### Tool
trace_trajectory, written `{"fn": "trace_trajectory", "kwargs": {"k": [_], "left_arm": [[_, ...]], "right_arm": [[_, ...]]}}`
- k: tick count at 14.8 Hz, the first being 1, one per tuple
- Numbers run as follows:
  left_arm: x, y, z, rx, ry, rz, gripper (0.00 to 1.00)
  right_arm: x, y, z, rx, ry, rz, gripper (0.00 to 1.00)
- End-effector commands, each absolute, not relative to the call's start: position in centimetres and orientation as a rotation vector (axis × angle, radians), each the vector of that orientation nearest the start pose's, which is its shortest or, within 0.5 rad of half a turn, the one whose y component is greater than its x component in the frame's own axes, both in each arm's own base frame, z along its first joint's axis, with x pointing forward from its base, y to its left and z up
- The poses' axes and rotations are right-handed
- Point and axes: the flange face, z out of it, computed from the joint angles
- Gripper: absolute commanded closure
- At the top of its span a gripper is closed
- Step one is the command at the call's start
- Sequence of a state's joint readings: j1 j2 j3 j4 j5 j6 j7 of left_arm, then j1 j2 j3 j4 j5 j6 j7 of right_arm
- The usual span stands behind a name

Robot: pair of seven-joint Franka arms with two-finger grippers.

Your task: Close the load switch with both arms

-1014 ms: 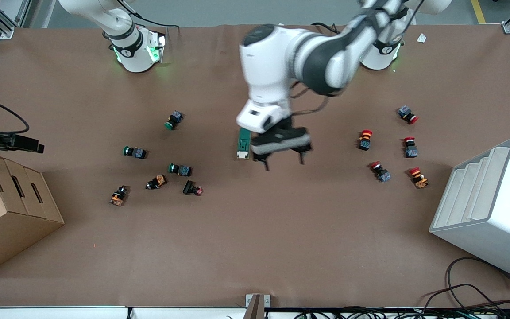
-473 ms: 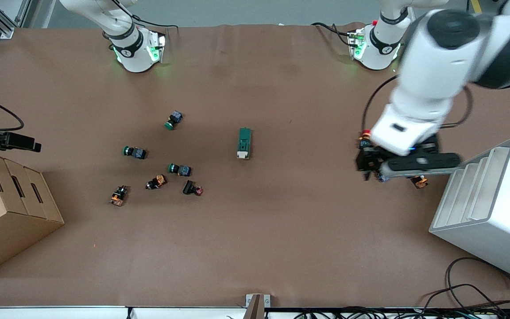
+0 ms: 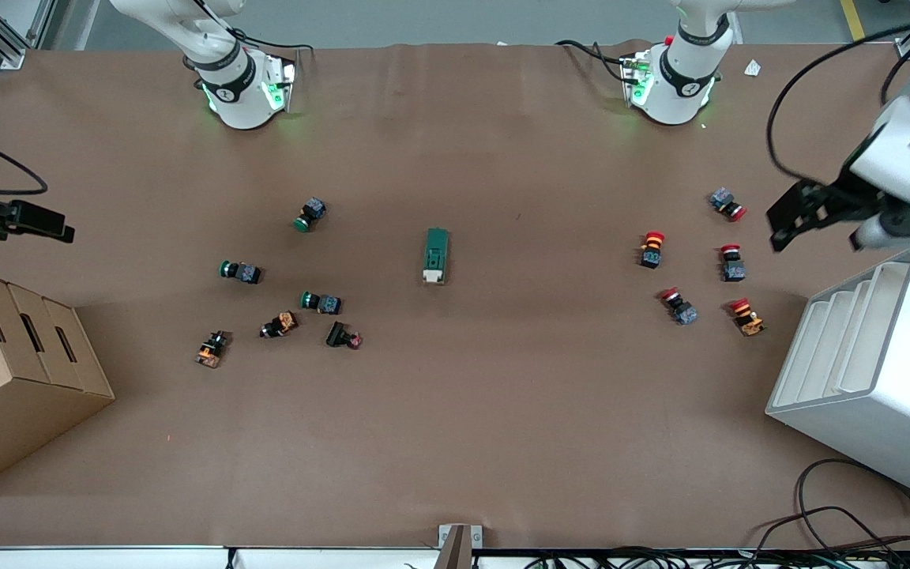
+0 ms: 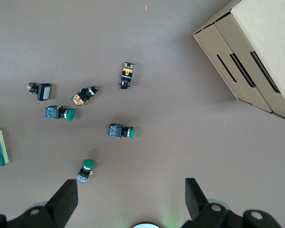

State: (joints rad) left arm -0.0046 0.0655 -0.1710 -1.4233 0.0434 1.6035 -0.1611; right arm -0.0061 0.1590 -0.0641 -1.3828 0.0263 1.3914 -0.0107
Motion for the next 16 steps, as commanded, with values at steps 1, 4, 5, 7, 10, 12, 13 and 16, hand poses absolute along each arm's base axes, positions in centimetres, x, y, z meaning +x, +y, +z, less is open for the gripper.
{"fn": "trace_trajectory", "kwargs": {"k": [1,4,5,7,10,12,13,16], "left_arm": [[54.4,-7.0,66.5,-3.155,0.073,-0.136,0.0],[53.4,-6.3,66.4,-3.148,0.117,-0.124,0.0],[53.1,-6.5,66.5,-3.147,0.124,-0.127,0.0],[53.1,-7.5,66.4,-3.141,0.121,-0.125,0.0],[53.3,-8.1,66.4,-3.142,0.143,-0.127,0.0],[53.1,-8.2,66.4,-3.145,0.145,-0.115,0.0],[52.7,-8.9,66.2,-3.145,0.141,-0.081,0.0],[51.9,-9.3,66.2,-3.143,0.056,-0.021,0.0]], "right_arm": [[56.0,-3.3,61.4,-3.134,0.099,0.222,0.0],[54.9,-3.3,62.4,-3.15,0.097,0.202,0.0],[54.5,-3.2,62.7,-3.153,0.095,0.197,0.0],[53.0,-2.8,63.5,-3.156,0.083,0.163,0.0],[52.2,-2.8,64.0,-3.174,0.079,0.145,0.0],[52.0,-2.6,64.3,-3.174,0.074,0.14,0.0],[51.9,-2.5,64.2,-3.173,0.075,0.154,0.0],[51.2,-1.7,64.9,-3.172,0.051,0.159,0.0]]}}
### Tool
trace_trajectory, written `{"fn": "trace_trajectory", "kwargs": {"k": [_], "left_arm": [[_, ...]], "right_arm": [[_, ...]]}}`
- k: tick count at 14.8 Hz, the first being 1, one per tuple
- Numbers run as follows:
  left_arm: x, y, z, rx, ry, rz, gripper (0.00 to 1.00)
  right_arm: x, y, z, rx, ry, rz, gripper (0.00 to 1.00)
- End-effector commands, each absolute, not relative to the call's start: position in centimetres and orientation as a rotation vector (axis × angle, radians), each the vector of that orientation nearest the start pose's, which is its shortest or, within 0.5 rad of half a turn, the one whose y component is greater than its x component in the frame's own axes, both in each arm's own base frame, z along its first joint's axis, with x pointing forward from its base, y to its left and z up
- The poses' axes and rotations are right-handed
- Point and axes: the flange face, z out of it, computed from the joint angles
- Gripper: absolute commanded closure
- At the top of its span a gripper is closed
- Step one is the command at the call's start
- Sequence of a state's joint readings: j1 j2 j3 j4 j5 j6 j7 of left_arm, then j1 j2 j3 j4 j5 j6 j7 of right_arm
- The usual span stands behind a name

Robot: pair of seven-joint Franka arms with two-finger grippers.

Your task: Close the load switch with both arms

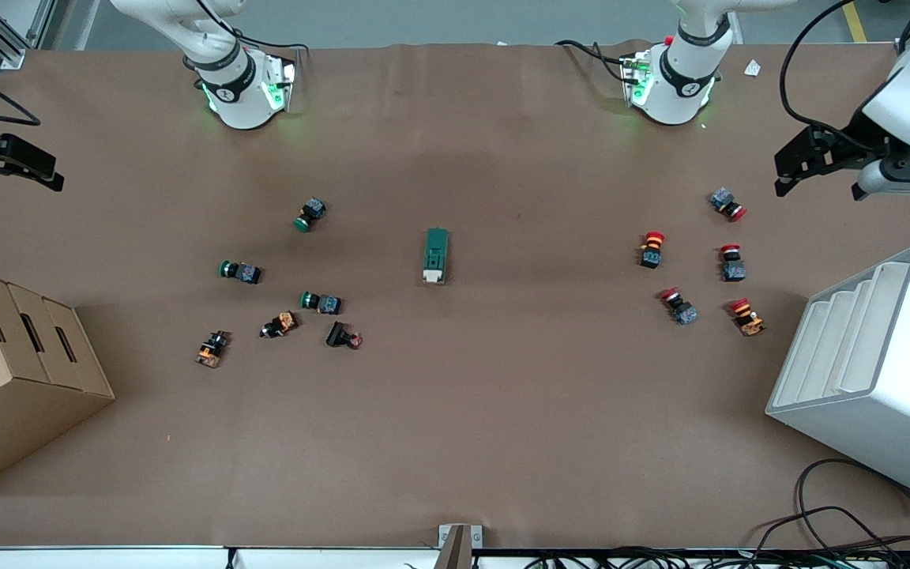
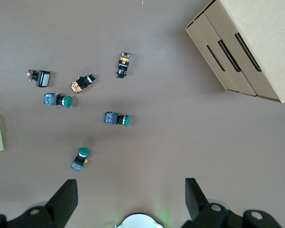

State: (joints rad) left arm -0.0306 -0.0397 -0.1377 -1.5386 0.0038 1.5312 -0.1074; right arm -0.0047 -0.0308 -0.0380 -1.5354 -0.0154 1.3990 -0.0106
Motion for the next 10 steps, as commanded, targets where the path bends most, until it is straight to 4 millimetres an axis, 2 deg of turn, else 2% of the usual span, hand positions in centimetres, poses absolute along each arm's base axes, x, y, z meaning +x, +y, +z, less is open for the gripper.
{"fn": "trace_trajectory", "kwargs": {"k": [1,5,7,10], "left_arm": [[51.8,-9.1,66.0,-3.141,0.049,-0.002,0.0],[52.2,-8.7,65.6,-3.138,0.029,0.027,0.0],[52.5,-8.3,65.3,-3.132,-0.026,0.032,0.0],[53.3,-8.2,66.3,-3.136,-0.039,-0.006,0.0]], "right_arm": [[51.2,-1.6,64.9,-3.166,0.057,0.158,0.0],[50.4,-2.1,66.2,-3.16,0.073,0.112,0.0],[50.7,-2.4,66.5,-3.159,0.082,0.088,0.0],[51.1,-2.5,67.5,-3.159,0.087,0.047,0.0]]}}
